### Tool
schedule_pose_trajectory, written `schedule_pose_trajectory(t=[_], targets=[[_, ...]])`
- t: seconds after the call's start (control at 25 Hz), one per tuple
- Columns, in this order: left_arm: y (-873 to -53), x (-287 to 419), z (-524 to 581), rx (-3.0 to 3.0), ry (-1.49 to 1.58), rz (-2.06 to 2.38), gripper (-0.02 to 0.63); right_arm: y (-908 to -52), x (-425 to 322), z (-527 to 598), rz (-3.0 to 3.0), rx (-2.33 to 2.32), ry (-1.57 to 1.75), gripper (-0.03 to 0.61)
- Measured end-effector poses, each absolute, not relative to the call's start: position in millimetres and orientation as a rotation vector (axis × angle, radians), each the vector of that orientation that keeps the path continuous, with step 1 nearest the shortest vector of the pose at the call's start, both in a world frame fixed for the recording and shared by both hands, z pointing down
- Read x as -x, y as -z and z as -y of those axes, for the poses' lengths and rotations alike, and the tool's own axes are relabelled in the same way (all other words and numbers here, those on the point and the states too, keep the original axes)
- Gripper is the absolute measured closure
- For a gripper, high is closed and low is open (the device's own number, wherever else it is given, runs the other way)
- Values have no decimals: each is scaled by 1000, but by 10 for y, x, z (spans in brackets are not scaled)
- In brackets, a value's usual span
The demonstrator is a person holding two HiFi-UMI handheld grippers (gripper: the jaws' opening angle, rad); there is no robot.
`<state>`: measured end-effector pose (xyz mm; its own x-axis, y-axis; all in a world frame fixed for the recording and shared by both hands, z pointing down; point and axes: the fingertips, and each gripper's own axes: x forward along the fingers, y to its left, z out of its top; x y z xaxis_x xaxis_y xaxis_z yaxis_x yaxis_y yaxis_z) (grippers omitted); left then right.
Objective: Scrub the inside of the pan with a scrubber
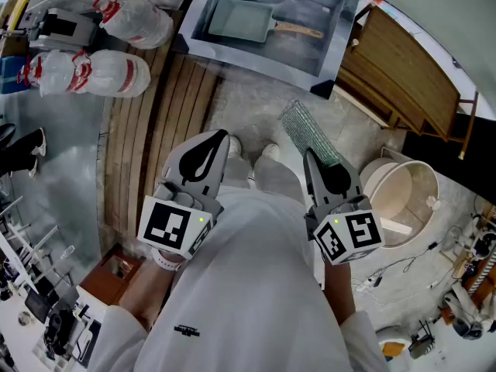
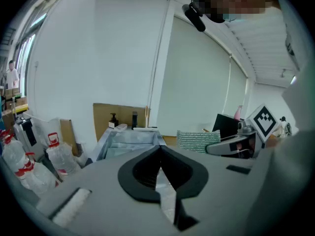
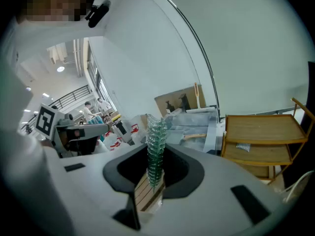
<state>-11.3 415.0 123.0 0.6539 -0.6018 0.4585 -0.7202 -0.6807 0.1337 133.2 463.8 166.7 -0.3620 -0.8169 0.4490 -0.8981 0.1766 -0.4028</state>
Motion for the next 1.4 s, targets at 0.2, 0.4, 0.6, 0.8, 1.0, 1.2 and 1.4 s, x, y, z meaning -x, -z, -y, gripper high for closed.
schedule_pose_trajectory(t=[0.2, 0.4, 0.6, 0.8, 1.0, 1.2, 1.4], targets=[[-1252, 232, -4305, -2574, -542, 1065, 609, -1697, -1287, -4806, 2281, -1694, -937, 506], [-1272, 384, -4401, -2566, -547, 1088, 609, -1639, -1294, -4913, 2258, -1727, -926, 505], [-1301, 398, -4413, -2557, -554, 1134, 609, -1642, -1426, -4924, 2234, -1721, -886, 505], [-1385, 430, -4325, -2521, -567, 1153, 609, -1712, -1436, -4736, 2264, -1686, -920, 506], [-1400, 519, -3937, -2511, -556, 1165, 609, -1746, -1291, -4312, 2285, -1633, -940, 506], [-1597, 712, -3180, -2497, -528, 1124, 609, -1807, -1071, -3564, 2273, -1651, -957, 506], [-1637, 778, -2336, -2510, -520, 1023, 609, -1867, -832, -2751, 2202, -1673, -1038, 506]])
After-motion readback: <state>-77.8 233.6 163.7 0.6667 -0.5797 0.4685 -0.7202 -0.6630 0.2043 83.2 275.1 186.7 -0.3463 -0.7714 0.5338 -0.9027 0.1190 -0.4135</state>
